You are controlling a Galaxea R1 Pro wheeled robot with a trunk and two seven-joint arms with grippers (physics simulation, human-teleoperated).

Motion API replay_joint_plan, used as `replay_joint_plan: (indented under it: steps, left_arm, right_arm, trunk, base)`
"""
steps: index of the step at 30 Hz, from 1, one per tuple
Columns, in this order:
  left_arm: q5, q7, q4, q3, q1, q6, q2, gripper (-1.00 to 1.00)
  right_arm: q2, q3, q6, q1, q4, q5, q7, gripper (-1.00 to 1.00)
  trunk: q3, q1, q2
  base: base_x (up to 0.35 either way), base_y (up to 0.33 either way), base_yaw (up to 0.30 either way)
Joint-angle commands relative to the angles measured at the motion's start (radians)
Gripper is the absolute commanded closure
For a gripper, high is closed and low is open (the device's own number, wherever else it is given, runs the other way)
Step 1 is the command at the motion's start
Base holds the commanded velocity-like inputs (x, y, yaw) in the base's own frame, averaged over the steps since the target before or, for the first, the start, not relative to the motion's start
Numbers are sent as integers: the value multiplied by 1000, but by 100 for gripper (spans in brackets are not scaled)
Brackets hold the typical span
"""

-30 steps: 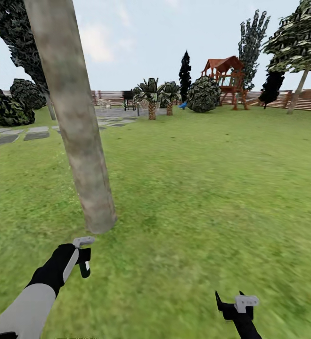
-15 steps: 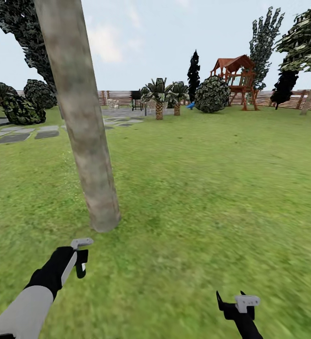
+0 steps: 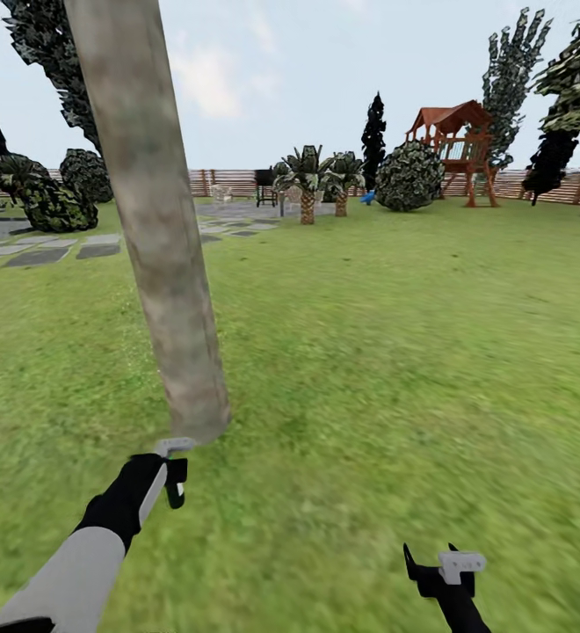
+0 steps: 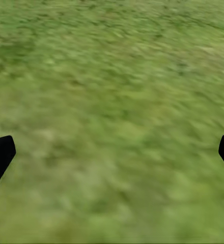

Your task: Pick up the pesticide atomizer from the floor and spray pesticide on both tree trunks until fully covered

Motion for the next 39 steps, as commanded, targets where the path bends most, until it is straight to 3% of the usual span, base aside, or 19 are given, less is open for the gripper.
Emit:
replay_joint_plan:
  steps: [1, 4, 9, 11, 12, 15, 16, 18, 21, 24, 26, 29, 32, 36, 39]
  left_arm:
    - [-5, -1, -1, -1, 0, 0, -13, 100]
    - [-9, 0, -2, -33, -18, 6, -51, 100]
    - [-9, -6, 1, -49, -118, 101, -51, 100]
    - [-11, -7, 4, -48, -156, 117, -17, 100]
    - [-7, -9, 8, -46, -162, 121, 25, 100]
    - [0, -13, 16, -41, -160, 127, 111, 100]
    - [0, -14, 17, -40, -159, 128, 131, 100]
    - [0, -14, 14, -44, -156, 128, 139, 100]
    - [0, -17, 15, -47, -154, 129, 127, 100]
    - [1, -75, 17, -47, -154, 131, 119, 100]
    - [-1, -148, 17, -49, -161, 202, 118, 100]
    - [-4, -178, 16, -51, -166, 326, 122, 100]
    - [-8, -184, 4, -56, -163, 356, 129, 100]
    - [-2, -186, 0, -143, -162, 362, 113, 100]
    - [-1, -197, -1, -168, -167, 362, 86, 100]
  right_arm:
    - [0, 0, 0, 0, 0, 0, 0, -100]
    - [0, 0, 0, 0, 1, 0, 0, -100]
    - [0, 0, 0, 0, 1, 0, 0, -100]
    - [0, 0, 0, 0, 0, 0, 0, -100]
    - [0, 0, 0, 0, 0, 0, 0, -100]
    - [0, 0, 0, 0, 0, 0, 0, -100]
    - [0, 0, 0, 0, 0, 0, 0, -100]
    - [0, 0, 0, 0, 0, 0, -1, -100]
    - [0, 0, 0, 0, 0, 0, -1, -100]
    - [0, 0, 0, 0, 0, 0, -1, -100]
    - [0, 0, 0, 0, 0, 0, -1, -100]
    - [0, 0, 0, 0, 0, 0, -1, -100]
    - [0, 0, 0, 0, 0, 0, -1, -100]
    - [0, 0, 0, 0, 0, 0, -2, -100]
    - [0, 0, -1, 0, 0, 0, -1, -100]
  trunk:
    - [0, 0, 0]
    - [0, 0, 0]
    - [0, 0, 0]
    - [0, 0, 0]
    - [0, 0, 0]
    - [0, 0, 0]
    - [0, 0, 0]
    - [0, 0, 0]
    - [0, 0, 0]
    - [0, 0, 0]
    - [0, 0, 0]
    - [0, 0, 0]
    - [0, 0, 0]
    - [0, 0, 0]
    - [0, 0, 0]
  base:
    - [29, 0, 43]
    - [11, 0, 16]
    - [1, 0, 1]
    - [0, 0, 0]
    - [0, 0, -41]
    - [0, 0, -211]
    - [0, 0, -132]
    - [0, 0, -64]
    - [0, 0, -9]
    - [0, 0, -1]
    - [0, 0, 0]
    - [0, 0, 0]
    - [0, 0, 0]
    - [70, 40, 0]
    - [234, 174, 0]
